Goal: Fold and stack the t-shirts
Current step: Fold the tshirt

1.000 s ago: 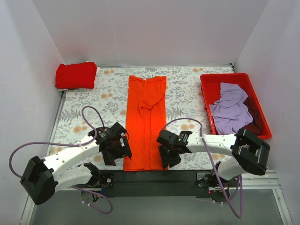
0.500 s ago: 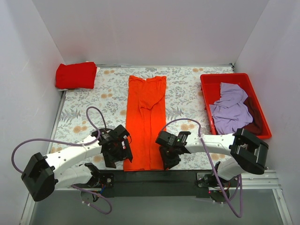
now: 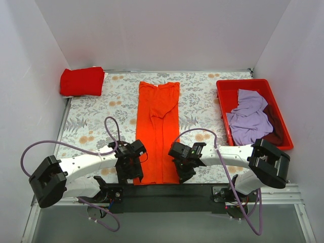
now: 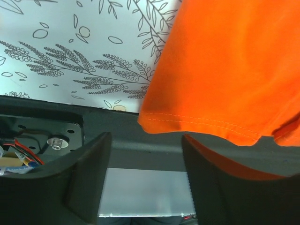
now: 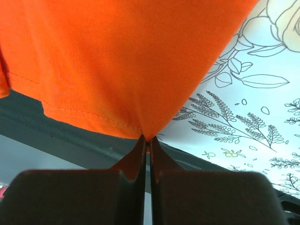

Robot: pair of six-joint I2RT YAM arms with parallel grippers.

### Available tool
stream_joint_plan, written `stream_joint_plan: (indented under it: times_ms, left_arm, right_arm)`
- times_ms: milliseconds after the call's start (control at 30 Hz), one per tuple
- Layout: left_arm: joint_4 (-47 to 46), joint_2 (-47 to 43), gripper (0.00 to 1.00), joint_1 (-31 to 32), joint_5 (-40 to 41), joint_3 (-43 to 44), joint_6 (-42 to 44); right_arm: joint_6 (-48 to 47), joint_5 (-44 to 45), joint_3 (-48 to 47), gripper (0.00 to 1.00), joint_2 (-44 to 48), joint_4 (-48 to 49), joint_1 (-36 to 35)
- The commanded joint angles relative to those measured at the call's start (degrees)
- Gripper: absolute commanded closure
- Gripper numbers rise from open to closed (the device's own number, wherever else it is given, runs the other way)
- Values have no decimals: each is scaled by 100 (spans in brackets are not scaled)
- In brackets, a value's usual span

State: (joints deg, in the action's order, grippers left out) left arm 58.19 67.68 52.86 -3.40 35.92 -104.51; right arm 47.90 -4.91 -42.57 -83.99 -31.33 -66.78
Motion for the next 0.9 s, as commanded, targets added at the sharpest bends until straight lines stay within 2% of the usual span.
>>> stream_joint_plan:
  times_ms: [0,100,233,567,667,733,800,867]
  left_arm:
    - [60,52,43,102,137,90,-210]
    - [78,140,52,137,190,73,-228]
    - [-36,254,57,145,269,47,-263]
    - [-598,545,63,198,428,-243,-421]
    - [-634,510,73,207,402,-314,-465]
    - [-643,466,89,216,366,-340,-483]
    - [-616,404,100,277,349,-358,-518]
    - [-599,264,100,408,51,-393,-649]
  right_arm:
    - [-140,262,249,99,-206,-101,-63]
    - [-167,245,266,99,-223,-66,-63]
    - [-184,218,293,99,-232,-13,-63]
    - [-211,183,337,99,-206,39,-63]
    - [-220,166,337,99,-206,40,-63]
    - [-228,148,328,99,-188,39,-63]
    - [-246,130,337,99,-92,4,-63]
    - [-272,113,354,99,57,-118,-63]
